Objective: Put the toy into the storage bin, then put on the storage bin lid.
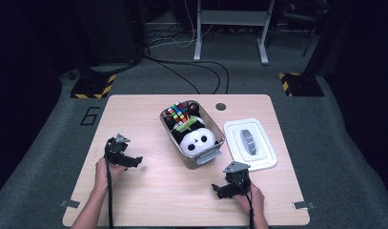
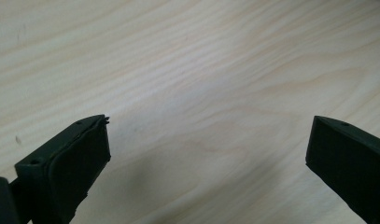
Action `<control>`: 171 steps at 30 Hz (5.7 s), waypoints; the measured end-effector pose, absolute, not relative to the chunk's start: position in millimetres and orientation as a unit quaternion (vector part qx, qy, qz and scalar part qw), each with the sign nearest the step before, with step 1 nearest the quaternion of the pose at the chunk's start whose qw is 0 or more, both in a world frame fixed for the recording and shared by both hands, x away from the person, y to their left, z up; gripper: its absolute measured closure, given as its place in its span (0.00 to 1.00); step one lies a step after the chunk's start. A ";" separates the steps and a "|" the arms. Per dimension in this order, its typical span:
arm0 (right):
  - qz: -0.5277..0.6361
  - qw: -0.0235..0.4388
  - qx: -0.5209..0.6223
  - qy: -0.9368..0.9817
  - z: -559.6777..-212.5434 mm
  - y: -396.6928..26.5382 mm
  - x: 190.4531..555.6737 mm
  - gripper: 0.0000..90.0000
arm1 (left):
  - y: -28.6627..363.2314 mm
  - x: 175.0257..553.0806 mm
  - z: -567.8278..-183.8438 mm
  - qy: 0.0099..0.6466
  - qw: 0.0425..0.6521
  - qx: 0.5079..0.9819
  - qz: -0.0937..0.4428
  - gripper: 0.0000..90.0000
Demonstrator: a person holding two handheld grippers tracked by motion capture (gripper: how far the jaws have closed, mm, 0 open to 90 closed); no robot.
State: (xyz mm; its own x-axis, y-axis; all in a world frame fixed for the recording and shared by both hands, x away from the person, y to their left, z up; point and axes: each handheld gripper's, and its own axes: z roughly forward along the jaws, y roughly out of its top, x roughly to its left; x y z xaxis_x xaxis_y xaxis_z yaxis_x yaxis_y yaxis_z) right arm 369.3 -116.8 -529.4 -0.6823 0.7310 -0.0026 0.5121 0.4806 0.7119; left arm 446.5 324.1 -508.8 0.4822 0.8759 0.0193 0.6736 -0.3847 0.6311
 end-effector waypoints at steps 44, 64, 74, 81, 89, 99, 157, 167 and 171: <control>0.353 0.152 0.353 0.853 -529.3 -121.3 372.1 0.01 | 336.0 442.4 -530.0 0.495 0.327 0.777 0.208 0.00; 0.346 0.167 0.402 0.831 -503.5 -151.5 385.0 0.04 | 334.6 445.1 -529.8 0.496 0.327 0.777 0.208 0.00; 0.341 0.198 0.459 0.796 -481.2 -180.2 426.3 0.00 | 334.6 445.7 -529.5 0.496 0.325 0.778 0.206 0.00; 0.322 0.204 0.490 0.784 -479.1 -190.5 462.2 0.00 | 334.2 446.3 -530.4 0.496 0.330 0.775 0.210 0.00; 0.303 0.208 0.513 0.775 -485.5 -197.1 487.3 0.31 | 334.0 446.2 -530.1 0.498 0.330 0.775 0.208 0.00; 0.290 0.210 0.526 0.772 -489.0 -199.6 495.5 0.72 | 334.5 446.4 -529.8 0.495 0.327 0.778 0.207 0.00; 0.360 0.240 0.498 0.751 -365.3 -187.4 482.9 0.75 | 334.3 446.3 -529.9 0.496 0.328 0.777 0.207 0.00; 0.382 0.230 0.485 0.753 -343.9 -162.8 480.6 0.75 | 334.1 446.3 -530.0 0.497 0.329 0.776 0.207 0.00; 0.387 0.227 0.474 0.757 -338.0 -149.5 479.5 0.74 | 334.3 446.3 -529.9 0.496 0.328 0.777 0.207 0.00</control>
State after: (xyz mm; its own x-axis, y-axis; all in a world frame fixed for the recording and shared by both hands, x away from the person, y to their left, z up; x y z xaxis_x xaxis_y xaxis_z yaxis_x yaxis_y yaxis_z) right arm 479.5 -149.5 -338.0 -0.4466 0.8944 0.0235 0.5424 0.2497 0.8022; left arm 446.3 334.3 -529.9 0.4217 0.9067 -0.0029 0.6349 -0.2930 0.7149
